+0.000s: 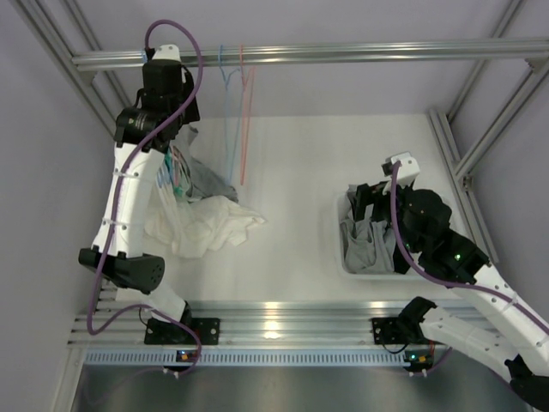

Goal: Remove the tank top from the hanger

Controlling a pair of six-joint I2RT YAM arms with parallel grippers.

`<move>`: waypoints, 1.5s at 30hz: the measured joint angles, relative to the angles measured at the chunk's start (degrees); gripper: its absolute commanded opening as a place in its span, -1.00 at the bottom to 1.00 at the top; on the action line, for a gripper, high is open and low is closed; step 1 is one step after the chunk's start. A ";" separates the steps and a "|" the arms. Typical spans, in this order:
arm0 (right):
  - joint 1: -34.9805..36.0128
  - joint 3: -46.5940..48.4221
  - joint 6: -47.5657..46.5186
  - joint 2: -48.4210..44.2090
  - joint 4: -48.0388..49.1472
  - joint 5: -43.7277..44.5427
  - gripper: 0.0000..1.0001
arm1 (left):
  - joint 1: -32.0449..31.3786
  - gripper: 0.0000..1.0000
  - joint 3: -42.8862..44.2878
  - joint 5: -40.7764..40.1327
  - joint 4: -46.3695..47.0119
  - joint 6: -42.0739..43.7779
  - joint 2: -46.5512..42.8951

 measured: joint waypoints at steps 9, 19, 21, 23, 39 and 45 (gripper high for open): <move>0.00 0.00 -0.31 0.46 0.33 -0.81 0.64 | 0.00 0.10 -0.02 -0.28 -0.15 0.72 -1.62; 0.00 0.00 -0.35 0.37 0.33 -1.68 0.64 | 0.04 0.08 -0.02 -1.75 -0.37 1.09 -1.25; 0.00 0.00 -0.37 0.26 0.35 -1.68 0.65 | 0.09 0.07 -0.07 -2.43 -0.37 1.09 -0.66; 0.00 0.00 -0.39 0.20 0.35 -1.68 0.65 | 0.13 0.06 -0.22 -2.93 -0.37 1.09 0.00; 0.00 -1.40 -0.35 -0.11 2.14 -2.75 0.99 | 0.31 -1.00 -0.48 1.42 -0.61 1.05 1.57; 0.00 -1.49 -0.28 -0.72 2.69 -3.32 0.99 | 0.37 -1.00 -0.11 6.34 -1.09 0.59 0.61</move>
